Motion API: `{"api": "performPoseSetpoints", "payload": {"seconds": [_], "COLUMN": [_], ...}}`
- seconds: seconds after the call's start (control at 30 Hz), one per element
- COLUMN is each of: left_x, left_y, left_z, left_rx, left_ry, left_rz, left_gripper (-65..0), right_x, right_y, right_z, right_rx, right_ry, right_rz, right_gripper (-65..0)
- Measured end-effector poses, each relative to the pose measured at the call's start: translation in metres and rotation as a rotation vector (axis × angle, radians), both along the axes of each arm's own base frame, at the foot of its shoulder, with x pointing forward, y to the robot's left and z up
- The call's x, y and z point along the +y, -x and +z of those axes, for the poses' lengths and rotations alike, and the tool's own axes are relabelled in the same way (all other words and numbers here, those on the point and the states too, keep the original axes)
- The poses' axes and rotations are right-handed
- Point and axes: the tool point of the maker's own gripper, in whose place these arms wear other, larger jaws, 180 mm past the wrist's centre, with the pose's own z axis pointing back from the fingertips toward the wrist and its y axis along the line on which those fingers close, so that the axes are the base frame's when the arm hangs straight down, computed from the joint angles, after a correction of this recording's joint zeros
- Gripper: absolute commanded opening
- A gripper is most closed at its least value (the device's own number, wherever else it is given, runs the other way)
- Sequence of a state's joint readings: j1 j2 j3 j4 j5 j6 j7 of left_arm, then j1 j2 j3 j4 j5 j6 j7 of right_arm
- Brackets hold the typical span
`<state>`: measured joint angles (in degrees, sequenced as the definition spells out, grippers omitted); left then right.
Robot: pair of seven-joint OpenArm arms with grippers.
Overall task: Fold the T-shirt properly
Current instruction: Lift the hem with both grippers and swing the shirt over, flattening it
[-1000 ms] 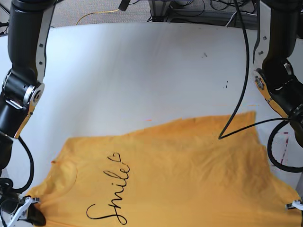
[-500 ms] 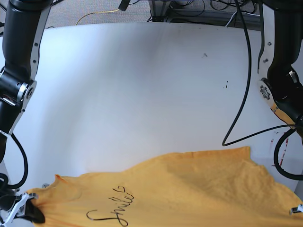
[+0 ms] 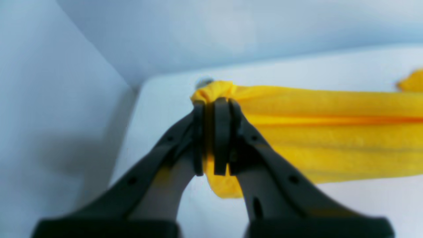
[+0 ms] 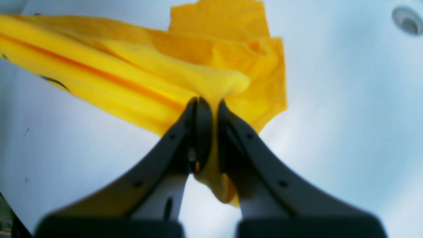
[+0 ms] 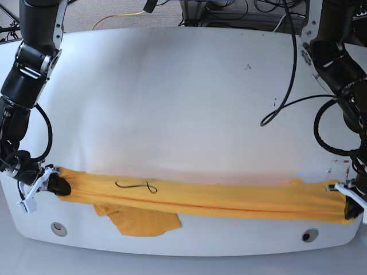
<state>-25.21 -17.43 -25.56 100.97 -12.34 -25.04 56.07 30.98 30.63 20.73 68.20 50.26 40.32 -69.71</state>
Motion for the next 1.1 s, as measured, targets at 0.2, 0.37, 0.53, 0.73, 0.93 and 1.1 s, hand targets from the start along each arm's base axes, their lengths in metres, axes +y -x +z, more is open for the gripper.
{"api": "performPoseSetpoints", "payload": {"seconds": [0.2, 0.37, 0.53, 0.73, 0.93, 1.1], "left_x": [-0.005, -0.005, 0.000, 0.001, 0.005, 0.005], "left_y": [0.042, 0.073, 0.100, 0.127, 0.150, 0.161], "left_z": [-0.062, -0.099, -0.135, -0.165, -0.184, -0.194], "left_rx": [0.137, 0.205, 0.307, 0.402, 0.475, 0.513], "left_ry": [0.007, 0.077, 0.085, 0.083, 0.070, 0.070], "left_rz": [-0.016, -0.011, 0.016, 0.024, 0.038, 0.038], "left_gripper": [-65.0, -65.0, -65.0, -65.0, -65.0, -65.0], "right_x": [-0.005, -0.008, 0.000, 0.013, 0.030, 0.034], "right_y": [0.036, 0.068, 0.101, 0.134, 0.165, 0.190], "right_z": [-0.050, -0.089, -0.119, -0.129, -0.145, -0.165], "right_rx": [0.107, 0.211, 0.286, 0.307, 0.347, 0.418], "right_ry": [-0.041, -0.050, -0.083, -0.019, -0.024, -0.027], "right_rz": [-0.027, -0.045, -0.038, 0.008, 0.041, 0.035], "right_gripper": [-65.0, -65.0, -65.0, -65.0, -65.0, -65.0]}}
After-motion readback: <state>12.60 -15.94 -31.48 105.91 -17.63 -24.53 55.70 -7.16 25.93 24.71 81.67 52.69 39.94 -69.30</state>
